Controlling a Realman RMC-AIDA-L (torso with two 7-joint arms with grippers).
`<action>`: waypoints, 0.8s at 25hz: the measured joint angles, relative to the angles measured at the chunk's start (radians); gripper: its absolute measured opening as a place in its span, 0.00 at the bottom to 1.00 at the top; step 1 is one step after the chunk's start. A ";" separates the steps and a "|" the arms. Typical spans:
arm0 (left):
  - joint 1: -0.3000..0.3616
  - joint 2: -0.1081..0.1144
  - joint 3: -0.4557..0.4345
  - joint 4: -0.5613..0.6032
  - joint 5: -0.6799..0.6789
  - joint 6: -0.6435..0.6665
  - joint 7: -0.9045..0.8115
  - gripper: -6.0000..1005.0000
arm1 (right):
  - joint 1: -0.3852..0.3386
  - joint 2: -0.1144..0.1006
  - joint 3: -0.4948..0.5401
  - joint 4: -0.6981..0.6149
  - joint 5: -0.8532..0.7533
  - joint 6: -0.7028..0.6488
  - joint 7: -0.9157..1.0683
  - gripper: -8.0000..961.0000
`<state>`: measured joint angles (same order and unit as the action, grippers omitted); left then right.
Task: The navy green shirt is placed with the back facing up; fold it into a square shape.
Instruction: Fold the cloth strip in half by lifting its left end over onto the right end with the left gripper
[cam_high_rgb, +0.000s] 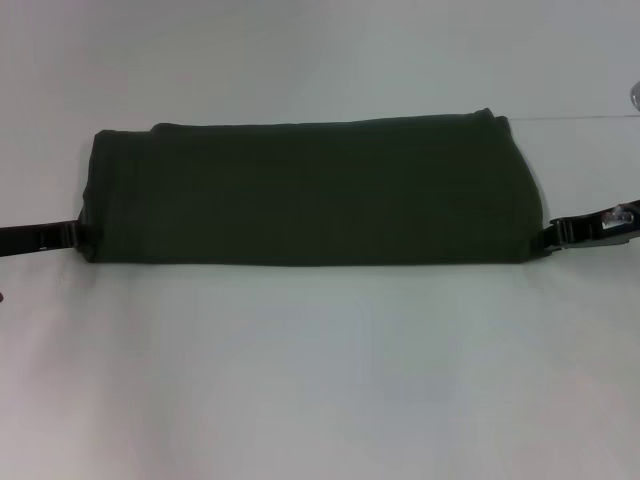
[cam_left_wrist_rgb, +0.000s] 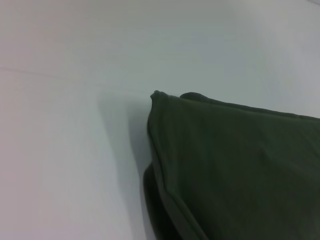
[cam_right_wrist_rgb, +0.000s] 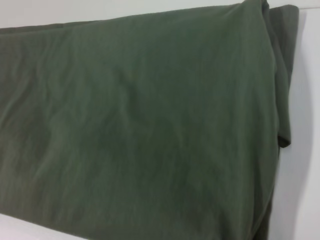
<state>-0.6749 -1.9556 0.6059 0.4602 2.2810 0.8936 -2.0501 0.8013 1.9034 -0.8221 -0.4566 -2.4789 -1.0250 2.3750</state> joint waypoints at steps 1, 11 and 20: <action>0.000 0.000 0.000 0.000 0.000 0.000 0.000 0.06 | -0.001 0.000 0.001 0.000 0.000 0.002 -0.001 0.26; 0.000 0.000 0.000 0.000 0.000 0.006 0.000 0.06 | -0.016 0.002 0.008 -0.005 0.005 0.006 -0.024 0.04; 0.000 0.001 -0.002 0.026 -0.001 0.058 -0.008 0.06 | -0.033 -0.003 0.045 -0.008 0.008 0.005 -0.056 0.05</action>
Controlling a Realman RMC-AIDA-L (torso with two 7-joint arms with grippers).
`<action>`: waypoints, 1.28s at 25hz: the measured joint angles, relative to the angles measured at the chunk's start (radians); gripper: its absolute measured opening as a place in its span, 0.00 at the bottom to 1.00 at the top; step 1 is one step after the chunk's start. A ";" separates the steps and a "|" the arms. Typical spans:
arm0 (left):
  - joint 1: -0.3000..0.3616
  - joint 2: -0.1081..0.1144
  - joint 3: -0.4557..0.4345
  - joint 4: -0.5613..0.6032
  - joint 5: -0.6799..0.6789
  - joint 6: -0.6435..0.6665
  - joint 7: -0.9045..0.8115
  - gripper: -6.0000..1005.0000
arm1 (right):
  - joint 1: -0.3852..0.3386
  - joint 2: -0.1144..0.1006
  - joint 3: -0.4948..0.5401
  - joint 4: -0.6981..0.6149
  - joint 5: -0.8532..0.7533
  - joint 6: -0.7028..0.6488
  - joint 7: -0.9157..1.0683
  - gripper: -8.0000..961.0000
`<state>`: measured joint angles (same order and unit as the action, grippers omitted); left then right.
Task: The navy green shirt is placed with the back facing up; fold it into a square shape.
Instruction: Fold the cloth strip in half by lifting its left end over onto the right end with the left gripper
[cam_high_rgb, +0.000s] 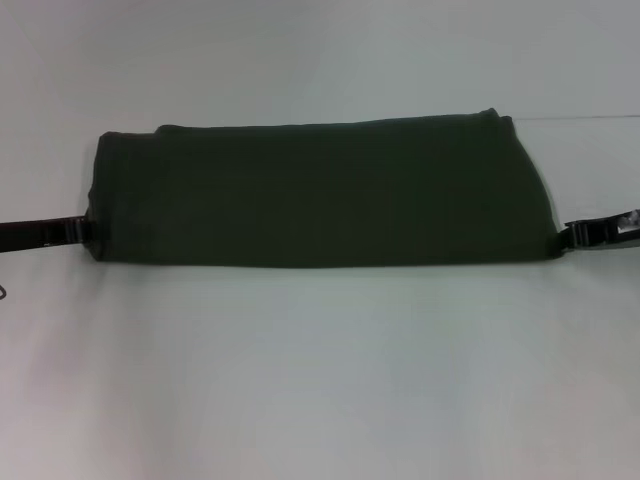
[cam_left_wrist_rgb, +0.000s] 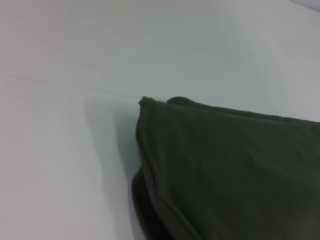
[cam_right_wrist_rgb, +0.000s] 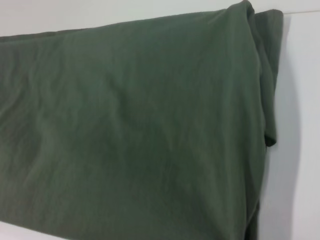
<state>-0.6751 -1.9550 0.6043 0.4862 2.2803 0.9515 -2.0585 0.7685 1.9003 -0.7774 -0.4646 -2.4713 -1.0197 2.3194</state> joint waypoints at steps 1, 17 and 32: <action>-0.001 0.001 0.000 0.000 0.000 0.002 -0.002 0.06 | -0.002 0.000 0.001 -0.001 0.000 -0.001 -0.003 0.05; 0.000 -0.009 0.001 -0.010 0.050 -0.030 -0.007 0.07 | -0.005 0.003 -0.001 -0.002 0.000 -0.006 -0.016 0.05; 0.002 -0.013 0.001 -0.012 0.052 -0.072 -0.008 0.41 | -0.005 0.008 0.001 -0.002 0.000 -0.007 -0.023 0.05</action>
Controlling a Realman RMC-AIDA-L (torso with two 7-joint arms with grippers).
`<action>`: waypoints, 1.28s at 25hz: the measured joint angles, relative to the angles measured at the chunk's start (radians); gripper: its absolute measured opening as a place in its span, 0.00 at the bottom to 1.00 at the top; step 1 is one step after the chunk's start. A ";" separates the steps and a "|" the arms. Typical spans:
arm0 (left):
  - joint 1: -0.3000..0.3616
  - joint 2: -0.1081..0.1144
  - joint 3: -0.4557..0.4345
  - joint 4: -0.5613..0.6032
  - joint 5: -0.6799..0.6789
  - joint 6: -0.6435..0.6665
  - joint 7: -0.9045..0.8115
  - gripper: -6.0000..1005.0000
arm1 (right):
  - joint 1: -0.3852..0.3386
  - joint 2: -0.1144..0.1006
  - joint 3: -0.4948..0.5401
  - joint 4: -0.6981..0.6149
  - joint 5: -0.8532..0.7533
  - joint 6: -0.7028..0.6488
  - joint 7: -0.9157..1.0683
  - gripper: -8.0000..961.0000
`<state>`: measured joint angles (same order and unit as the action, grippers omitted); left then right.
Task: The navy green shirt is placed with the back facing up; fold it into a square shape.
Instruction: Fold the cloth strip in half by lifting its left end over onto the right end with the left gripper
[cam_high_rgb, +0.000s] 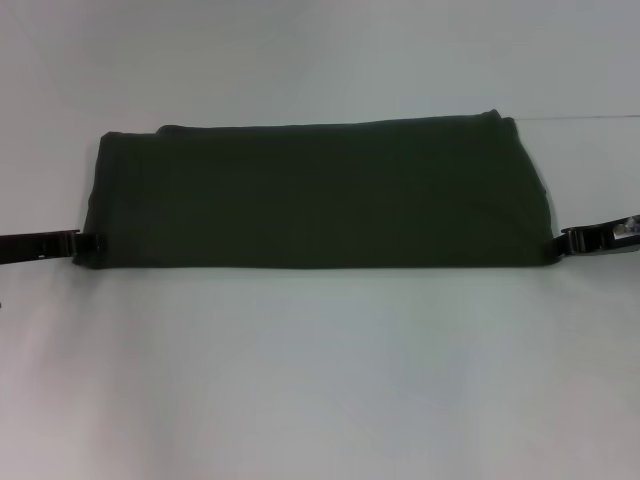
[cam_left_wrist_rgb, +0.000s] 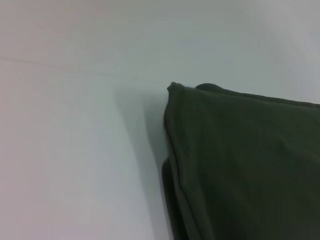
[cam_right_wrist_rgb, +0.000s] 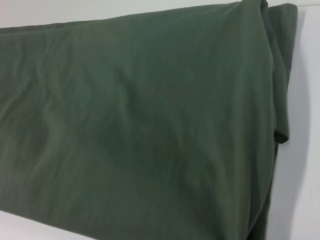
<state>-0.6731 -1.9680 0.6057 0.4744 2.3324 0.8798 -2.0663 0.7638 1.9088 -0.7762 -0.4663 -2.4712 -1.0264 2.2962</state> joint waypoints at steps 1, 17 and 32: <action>-0.001 0.000 0.000 -0.001 0.000 0.000 0.000 0.41 | 0.000 0.000 0.000 0.000 0.000 0.000 0.000 0.05; -0.009 0.002 0.016 -0.019 0.040 -0.002 -0.025 0.38 | 0.000 -0.004 0.000 0.000 0.000 0.002 -0.001 0.05; -0.033 0.011 0.024 -0.018 0.088 0.021 -0.100 0.03 | -0.001 -0.004 0.003 -0.009 0.000 -0.003 -0.001 0.05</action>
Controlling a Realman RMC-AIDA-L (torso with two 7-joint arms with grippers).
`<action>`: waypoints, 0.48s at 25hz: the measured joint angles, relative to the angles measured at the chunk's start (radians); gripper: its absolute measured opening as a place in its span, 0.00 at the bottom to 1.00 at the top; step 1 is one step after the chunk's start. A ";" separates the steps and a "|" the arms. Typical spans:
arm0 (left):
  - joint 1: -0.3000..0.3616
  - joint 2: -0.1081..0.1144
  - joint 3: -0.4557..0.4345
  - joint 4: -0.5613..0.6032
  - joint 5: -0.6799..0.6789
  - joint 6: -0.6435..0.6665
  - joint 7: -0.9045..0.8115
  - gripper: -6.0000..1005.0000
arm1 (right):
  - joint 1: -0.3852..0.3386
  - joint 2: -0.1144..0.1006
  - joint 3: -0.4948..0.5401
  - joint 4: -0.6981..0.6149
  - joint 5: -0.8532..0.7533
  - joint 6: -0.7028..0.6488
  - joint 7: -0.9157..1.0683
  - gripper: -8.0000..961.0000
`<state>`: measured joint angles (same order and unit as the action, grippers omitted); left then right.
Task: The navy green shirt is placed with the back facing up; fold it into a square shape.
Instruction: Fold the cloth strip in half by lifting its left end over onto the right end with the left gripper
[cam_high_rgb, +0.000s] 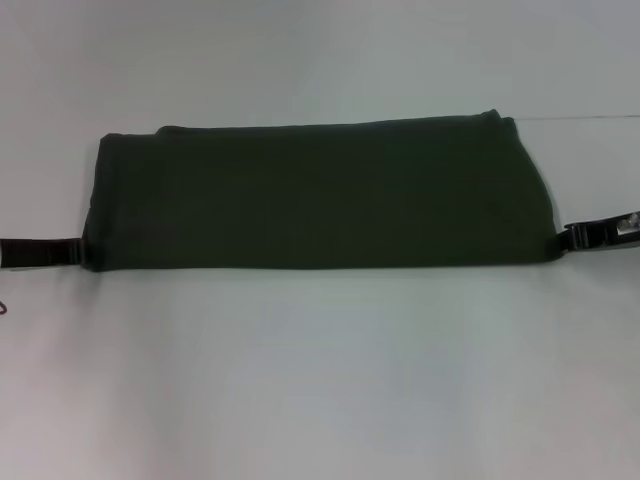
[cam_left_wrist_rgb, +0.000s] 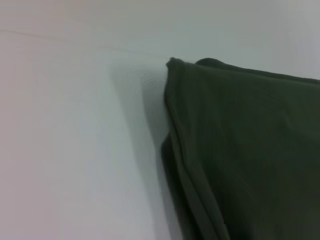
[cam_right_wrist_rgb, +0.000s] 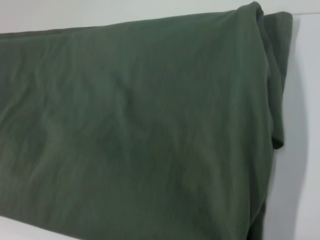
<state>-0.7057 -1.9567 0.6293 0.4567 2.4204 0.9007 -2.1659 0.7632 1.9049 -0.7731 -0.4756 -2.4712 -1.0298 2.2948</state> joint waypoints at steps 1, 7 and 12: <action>-0.001 0.001 0.000 0.002 0.000 0.010 -0.001 0.03 | 0.000 0.000 0.000 0.000 0.000 -0.002 0.000 0.05; -0.001 0.014 -0.002 0.025 0.004 0.081 -0.031 0.03 | -0.003 -0.006 0.013 -0.002 0.000 -0.036 0.000 0.05; 0.005 0.029 -0.002 0.041 0.006 0.135 -0.055 0.03 | -0.020 -0.011 0.029 -0.035 0.000 -0.086 0.000 0.05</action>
<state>-0.7011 -1.9282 0.6271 0.4977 2.4263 1.0357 -2.2207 0.7434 1.8940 -0.7445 -0.5102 -2.4712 -1.1158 2.2948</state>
